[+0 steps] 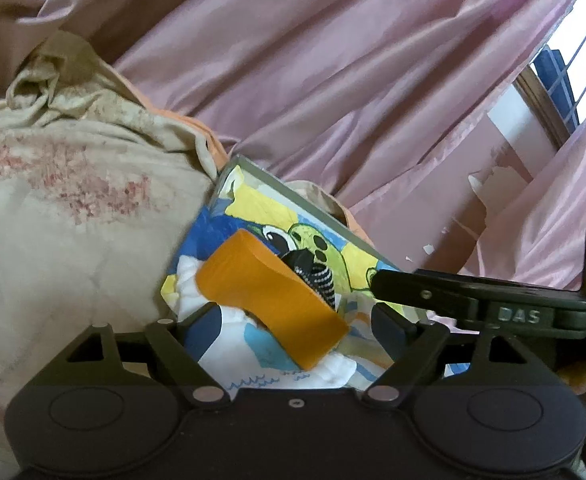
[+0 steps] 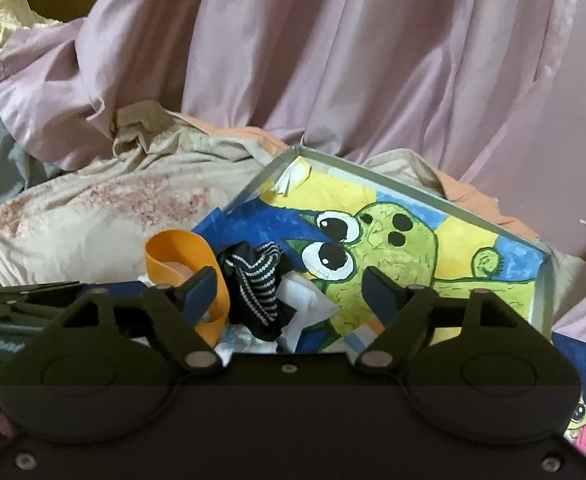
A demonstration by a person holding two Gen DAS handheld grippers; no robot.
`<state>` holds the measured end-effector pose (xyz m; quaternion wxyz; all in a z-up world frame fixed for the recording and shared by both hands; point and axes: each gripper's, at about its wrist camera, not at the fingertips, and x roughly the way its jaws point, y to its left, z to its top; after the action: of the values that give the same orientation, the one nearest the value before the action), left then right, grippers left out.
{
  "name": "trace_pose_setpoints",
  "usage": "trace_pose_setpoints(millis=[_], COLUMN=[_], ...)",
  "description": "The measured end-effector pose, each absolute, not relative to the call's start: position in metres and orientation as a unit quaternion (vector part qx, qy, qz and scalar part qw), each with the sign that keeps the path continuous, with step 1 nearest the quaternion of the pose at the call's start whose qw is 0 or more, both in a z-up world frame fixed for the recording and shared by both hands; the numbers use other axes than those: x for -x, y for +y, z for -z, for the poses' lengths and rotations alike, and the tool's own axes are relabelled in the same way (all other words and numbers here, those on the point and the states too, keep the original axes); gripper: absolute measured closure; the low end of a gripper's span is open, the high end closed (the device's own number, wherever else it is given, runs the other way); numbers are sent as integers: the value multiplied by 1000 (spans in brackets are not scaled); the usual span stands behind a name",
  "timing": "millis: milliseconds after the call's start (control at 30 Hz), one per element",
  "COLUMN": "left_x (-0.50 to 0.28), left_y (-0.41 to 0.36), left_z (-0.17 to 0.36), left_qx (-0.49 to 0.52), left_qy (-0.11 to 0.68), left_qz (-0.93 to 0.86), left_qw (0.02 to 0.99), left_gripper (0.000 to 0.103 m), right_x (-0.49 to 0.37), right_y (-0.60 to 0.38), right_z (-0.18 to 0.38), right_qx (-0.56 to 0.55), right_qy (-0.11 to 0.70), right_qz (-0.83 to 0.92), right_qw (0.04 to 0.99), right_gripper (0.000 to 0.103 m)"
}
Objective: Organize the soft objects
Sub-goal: 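Open the left tool over the frog tray while the right tool releases the sock there, then withdraw both open tools from the tray back over the pile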
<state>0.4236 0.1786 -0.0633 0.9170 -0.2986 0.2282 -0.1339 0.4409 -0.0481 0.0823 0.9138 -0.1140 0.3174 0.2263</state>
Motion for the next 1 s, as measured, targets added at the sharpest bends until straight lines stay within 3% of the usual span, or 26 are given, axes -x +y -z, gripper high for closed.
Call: trace_pose_setpoints(millis=[100, 300, 1000], left_x=[-417, -396, -253], left_y=[176, 162, 92], left_z=[56, 29, -94], left_qx=[282, 236, 98], left_qy=[219, 204, 198], left_qz=[121, 95, 58], left_qw=[926, 945, 974], left_gripper=[10, 3, 1], right_x=[-424, -376, -163], right_y=[-63, -101, -202], right_z=[-98, -126, -183], right_qx=[93, 72, -22], right_qy=[306, 269, 189], right_qz=[-215, -201, -223], right_qw=[923, 939, 956], right_gripper=[20, 2, 0])
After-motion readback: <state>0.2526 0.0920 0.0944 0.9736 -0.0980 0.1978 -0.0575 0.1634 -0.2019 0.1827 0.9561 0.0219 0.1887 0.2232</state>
